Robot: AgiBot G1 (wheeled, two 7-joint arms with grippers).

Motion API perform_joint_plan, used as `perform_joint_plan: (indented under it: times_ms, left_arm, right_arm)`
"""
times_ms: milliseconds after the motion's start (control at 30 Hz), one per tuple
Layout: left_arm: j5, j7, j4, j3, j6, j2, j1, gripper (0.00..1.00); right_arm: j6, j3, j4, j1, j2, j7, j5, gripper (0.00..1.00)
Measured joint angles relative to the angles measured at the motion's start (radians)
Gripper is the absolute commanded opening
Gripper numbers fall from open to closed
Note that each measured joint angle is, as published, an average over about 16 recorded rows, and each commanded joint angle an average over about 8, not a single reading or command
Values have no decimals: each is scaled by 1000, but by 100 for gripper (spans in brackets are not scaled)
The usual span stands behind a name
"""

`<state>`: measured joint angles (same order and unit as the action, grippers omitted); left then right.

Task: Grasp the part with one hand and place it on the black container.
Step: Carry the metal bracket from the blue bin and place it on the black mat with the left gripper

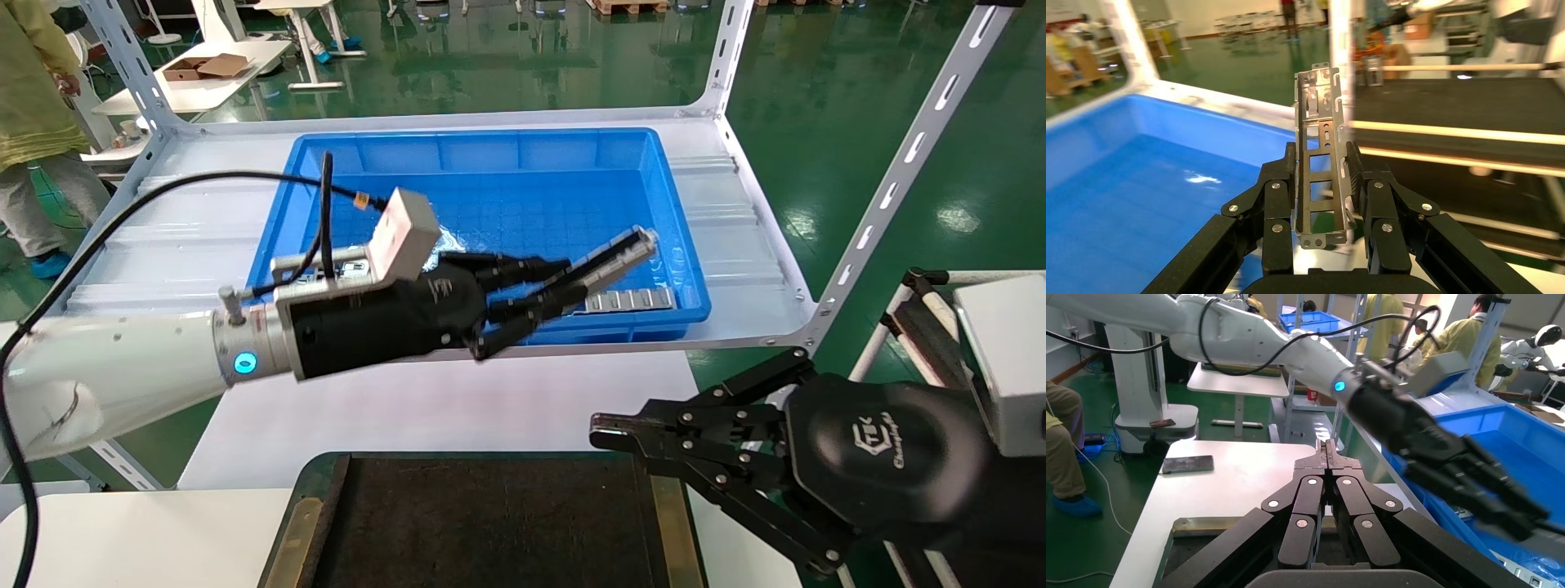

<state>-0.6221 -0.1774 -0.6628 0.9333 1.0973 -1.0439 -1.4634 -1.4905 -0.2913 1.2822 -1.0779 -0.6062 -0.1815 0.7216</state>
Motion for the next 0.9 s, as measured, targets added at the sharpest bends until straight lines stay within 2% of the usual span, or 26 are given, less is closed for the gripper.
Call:
perform_joint_plan:
  times_ms: [200,500,700,900]
  left_arm:
    - [19,57,-238,7,-85,101,132,0]
    - [39,137,-542,37,-329,217,370,0]
    - [52,165,-642,57,-494,236,508,0]
    - [67,174,-673,62,-647,209,611,0]
  right_arm:
    - [0,0,0,0,0,0,0,0]
    - [0,-1,0,0,0,0,-1,0]
    - [1,-1,0,0,1,1,-1,0]
    - [1,-2,0,0,1,1,-1,0]
